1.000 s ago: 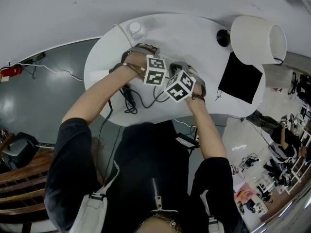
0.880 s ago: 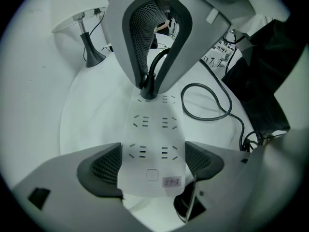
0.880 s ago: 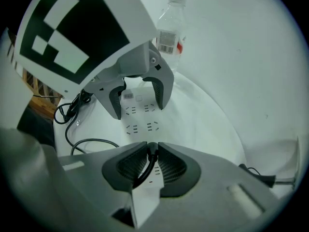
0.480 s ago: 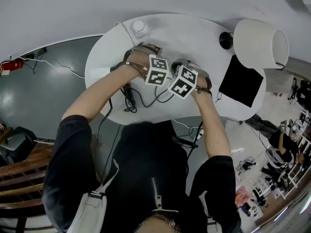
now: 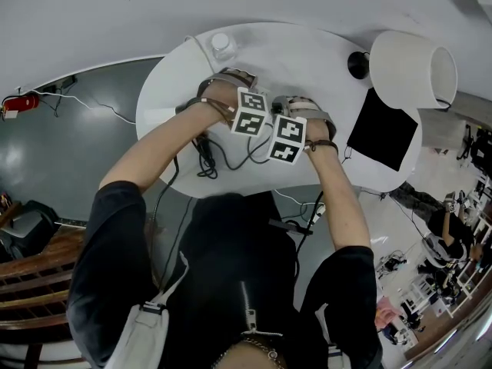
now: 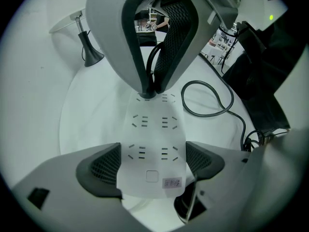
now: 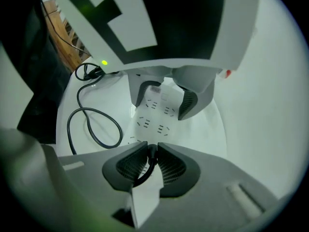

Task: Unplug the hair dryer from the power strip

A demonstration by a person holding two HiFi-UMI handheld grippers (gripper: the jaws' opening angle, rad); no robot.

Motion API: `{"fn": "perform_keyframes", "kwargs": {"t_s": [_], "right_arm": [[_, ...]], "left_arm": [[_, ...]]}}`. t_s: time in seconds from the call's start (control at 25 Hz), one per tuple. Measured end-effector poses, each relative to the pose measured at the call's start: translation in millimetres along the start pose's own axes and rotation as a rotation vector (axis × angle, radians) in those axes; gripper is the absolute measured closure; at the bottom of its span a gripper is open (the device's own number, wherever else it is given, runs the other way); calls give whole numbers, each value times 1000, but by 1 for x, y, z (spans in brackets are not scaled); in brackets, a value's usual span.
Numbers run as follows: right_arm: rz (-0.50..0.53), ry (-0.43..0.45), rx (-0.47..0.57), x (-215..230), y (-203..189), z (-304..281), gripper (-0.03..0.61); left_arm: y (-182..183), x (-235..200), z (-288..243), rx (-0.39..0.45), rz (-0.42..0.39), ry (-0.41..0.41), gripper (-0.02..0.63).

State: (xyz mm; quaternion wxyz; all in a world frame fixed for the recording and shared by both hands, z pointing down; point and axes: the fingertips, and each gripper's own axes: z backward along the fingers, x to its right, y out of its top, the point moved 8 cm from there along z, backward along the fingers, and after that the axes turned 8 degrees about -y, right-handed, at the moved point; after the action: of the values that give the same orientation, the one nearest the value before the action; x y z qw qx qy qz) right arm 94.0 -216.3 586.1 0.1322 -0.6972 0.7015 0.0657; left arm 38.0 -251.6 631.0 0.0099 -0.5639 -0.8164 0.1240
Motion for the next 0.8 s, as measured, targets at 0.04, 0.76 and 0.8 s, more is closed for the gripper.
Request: {"fn": "perform_keyframes", "kwargs": {"t_s": [0.04, 0.76, 0.8], "right_arm": [[13, 0, -1, 0, 0, 0, 514], [-398, -8, 24, 11, 3, 1, 515], [-400, -14, 26, 11, 2, 1, 515]], "left_arm": [[0, 0, 0, -1, 0, 0, 213], [-2, 1, 0, 3, -4, 1, 212], [-2, 1, 0, 2, -4, 2, 212]]}}
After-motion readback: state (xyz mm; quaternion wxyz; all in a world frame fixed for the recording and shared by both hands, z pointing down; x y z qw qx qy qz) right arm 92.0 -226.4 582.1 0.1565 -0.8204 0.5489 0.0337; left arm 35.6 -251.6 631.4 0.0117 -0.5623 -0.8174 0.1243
